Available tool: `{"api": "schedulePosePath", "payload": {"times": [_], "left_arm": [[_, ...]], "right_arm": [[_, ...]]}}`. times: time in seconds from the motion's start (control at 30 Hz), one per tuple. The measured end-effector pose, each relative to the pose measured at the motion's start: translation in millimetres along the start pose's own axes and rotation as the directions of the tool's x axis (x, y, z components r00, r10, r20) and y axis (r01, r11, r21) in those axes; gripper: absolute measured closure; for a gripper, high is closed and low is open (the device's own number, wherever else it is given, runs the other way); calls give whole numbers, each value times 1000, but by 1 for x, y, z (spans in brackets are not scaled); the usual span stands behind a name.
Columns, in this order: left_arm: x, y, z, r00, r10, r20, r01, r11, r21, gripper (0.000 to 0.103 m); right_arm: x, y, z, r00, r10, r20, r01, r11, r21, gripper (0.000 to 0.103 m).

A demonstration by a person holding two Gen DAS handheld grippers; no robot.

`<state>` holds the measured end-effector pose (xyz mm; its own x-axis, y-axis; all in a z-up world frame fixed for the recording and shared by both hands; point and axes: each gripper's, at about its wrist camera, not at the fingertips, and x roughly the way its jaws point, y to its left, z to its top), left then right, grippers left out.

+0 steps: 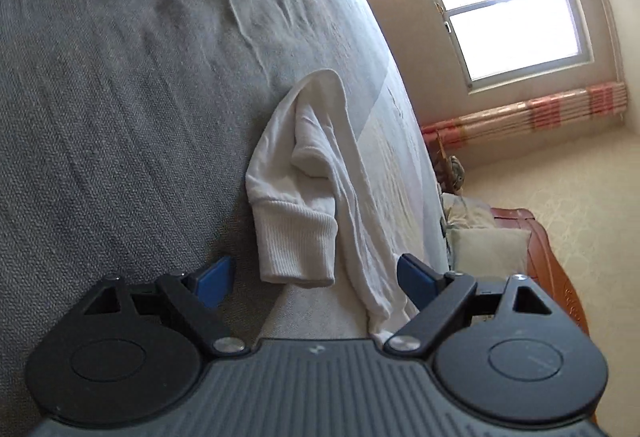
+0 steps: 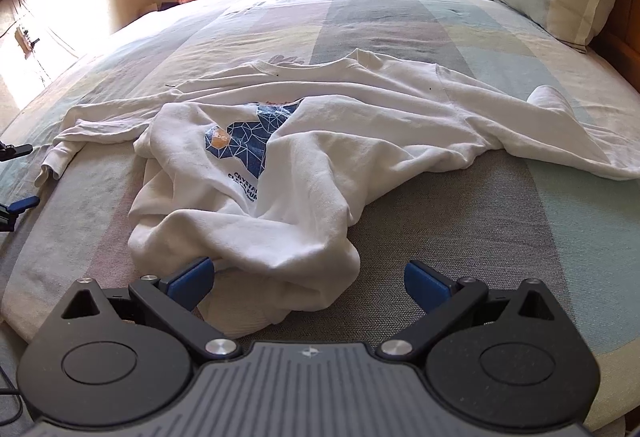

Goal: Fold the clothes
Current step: 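Close the left gripper on the sleeve cuff and pull it outward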

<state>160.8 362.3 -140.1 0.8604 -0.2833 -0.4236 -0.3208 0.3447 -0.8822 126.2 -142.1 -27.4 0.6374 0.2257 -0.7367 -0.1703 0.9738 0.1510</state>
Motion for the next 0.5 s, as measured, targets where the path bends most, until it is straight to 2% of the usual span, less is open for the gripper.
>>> {"api": "schedulePosePath", "payload": {"times": [0.13,0.27,0.33,0.43,0.47,0.5], "left_arm": [[5,4,1,996,-39,83,45,996,-73,15],[6,12,-14,991,-117,72,125,985,-119,16],[6,14,-17,989,-117,91,128,983,-134,18],[13,14,-11,990,-78,116,97,981,-168,29],[17,13,-8,990,-60,125,80,983,-162,35],[20,15,-8,989,-56,138,81,981,-177,47]], "right_arm": [[0,-1,1,1000,-2,1,2,1000,7,0],[5,-1,0,1000,0,-16,1,1000,23,0],[5,1,-1,1000,4,-19,-4,1000,18,0],[8,3,0,1000,-1,-22,1,1000,15,0],[9,3,0,1000,1,-24,0,1000,19,0],[10,2,0,1000,5,-28,-4,1000,28,0]]}}
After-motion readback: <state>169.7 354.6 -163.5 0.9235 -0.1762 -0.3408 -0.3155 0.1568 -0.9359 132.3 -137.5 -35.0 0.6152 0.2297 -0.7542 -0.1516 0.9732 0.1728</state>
